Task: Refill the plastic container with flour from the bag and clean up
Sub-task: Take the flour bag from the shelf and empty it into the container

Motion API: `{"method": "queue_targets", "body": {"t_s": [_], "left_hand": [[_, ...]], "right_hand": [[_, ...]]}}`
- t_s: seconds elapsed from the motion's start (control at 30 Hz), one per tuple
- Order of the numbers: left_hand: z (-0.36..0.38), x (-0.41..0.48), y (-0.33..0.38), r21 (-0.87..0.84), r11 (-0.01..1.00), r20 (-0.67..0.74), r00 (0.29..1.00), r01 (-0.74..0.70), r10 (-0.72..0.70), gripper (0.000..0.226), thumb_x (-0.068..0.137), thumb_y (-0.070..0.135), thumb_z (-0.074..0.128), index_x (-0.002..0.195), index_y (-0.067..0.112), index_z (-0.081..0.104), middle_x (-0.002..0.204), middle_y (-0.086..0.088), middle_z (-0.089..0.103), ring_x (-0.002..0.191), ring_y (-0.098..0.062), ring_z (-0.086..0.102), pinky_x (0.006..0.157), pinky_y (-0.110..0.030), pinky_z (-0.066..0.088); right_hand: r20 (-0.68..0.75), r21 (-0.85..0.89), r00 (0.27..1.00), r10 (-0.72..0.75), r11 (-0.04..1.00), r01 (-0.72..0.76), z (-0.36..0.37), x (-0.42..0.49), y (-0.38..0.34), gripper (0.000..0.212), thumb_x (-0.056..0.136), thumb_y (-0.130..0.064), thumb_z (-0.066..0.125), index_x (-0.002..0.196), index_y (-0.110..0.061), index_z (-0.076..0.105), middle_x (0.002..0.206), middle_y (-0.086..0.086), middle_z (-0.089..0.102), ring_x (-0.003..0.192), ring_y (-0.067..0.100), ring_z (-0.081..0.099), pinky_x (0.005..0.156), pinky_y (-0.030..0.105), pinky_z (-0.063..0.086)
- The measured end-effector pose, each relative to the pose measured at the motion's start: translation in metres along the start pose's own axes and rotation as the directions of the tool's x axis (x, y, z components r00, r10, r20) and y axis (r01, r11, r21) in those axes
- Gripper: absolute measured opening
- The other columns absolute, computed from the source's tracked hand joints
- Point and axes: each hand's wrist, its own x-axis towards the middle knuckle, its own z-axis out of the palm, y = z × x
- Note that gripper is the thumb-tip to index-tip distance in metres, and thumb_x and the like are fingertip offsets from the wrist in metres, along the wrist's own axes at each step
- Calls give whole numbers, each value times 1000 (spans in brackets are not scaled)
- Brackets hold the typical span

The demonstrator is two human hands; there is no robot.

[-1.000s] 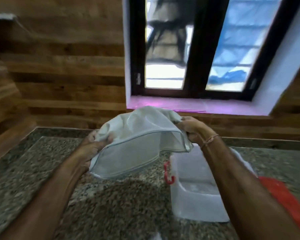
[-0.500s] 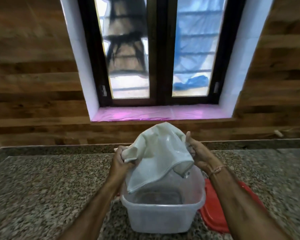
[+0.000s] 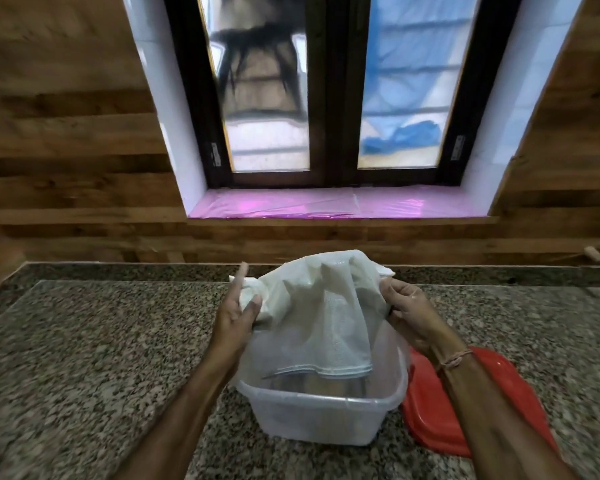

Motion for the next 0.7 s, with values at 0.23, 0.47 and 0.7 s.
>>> {"method": "queue_targets", "body": {"t_s": [0.23,0.47,0.7], "left_hand": [[-7,5,6,-248,943,-6,973,223,-232,65,89,-15,62,143,17,45,129,-21,66,93,-23,73,64,-36,62],[-10,-3,9,-243,947,0,976,213,-219,52,86,-12,69,127,16,52,117,-21,69,87,-27,72,57,-40,61],[-10,-15,9,-182,976,-26,991,123,-130,38,82,-5,76,91,26,56,108,-17,63,89,-29,64,58,-35,58]], "right_hand": [[54,41,998,-40,998,37,-9,-1,1,36,85,-19,73,109,7,71,106,23,74,93,29,73,79,33,63],[-108,33,989,-99,994,103,6,-10,-7,75,75,-51,80,125,0,56,110,19,71,91,27,72,71,36,64],[-222,-188,945,-242,961,202,22,-11,-16,34,92,-20,72,121,-6,63,87,0,76,75,13,71,56,24,57]]}}
